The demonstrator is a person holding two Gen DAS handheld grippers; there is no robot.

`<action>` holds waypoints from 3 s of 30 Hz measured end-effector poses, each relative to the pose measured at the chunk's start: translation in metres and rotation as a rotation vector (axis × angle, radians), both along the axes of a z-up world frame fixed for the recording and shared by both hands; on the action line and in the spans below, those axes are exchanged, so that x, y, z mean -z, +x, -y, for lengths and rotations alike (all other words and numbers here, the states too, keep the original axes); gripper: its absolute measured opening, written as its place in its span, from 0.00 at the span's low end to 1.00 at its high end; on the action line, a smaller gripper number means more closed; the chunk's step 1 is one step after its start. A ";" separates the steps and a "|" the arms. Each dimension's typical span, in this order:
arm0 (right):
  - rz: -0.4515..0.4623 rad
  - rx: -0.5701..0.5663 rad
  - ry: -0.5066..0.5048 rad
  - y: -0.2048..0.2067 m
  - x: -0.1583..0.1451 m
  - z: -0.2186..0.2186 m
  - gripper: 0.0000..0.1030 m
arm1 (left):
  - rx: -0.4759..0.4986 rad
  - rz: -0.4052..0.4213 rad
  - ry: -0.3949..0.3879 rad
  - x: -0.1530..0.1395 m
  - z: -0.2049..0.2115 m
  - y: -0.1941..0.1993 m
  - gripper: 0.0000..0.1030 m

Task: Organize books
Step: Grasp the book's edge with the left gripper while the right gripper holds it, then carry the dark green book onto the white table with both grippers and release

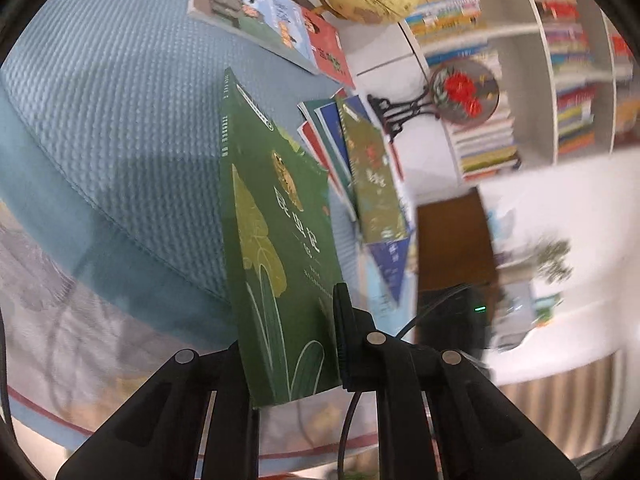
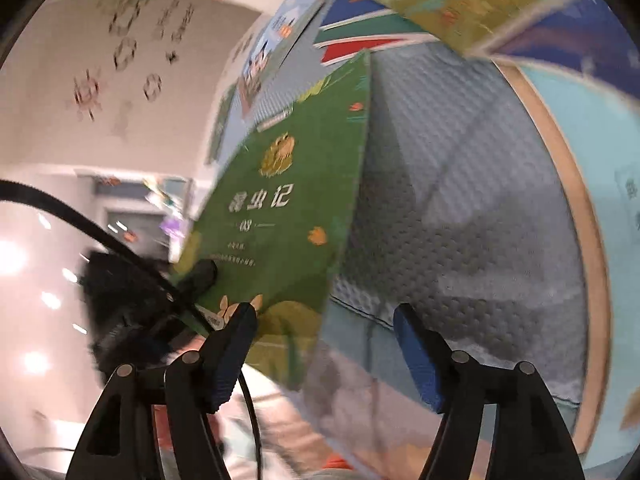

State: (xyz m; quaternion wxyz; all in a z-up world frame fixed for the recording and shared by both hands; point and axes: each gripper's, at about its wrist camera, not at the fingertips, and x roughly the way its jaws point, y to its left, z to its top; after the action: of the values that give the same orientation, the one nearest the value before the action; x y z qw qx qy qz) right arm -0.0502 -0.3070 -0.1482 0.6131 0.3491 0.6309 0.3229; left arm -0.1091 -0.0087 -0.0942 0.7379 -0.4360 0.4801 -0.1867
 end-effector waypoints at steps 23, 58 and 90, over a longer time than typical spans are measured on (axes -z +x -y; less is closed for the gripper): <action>0.638 -0.232 -0.439 -0.039 -0.097 -0.091 0.25 | 0.074 0.044 0.427 -0.036 0.029 0.004 0.12; 0.672 -0.084 -0.583 0.172 -0.099 -0.482 0.26 | 0.191 0.131 0.505 -0.030 -0.335 0.221 0.13; 0.454 -0.035 -0.678 0.195 -0.029 -0.512 0.28 | 0.201 -0.085 0.604 0.033 -0.391 0.261 0.33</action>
State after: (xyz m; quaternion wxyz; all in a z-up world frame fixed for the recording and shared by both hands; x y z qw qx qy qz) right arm 0.1453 0.2055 -0.1188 0.8115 0.0362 0.5561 0.1759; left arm 0.1523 0.3818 -0.1271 0.7910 -0.1548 0.5851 -0.0893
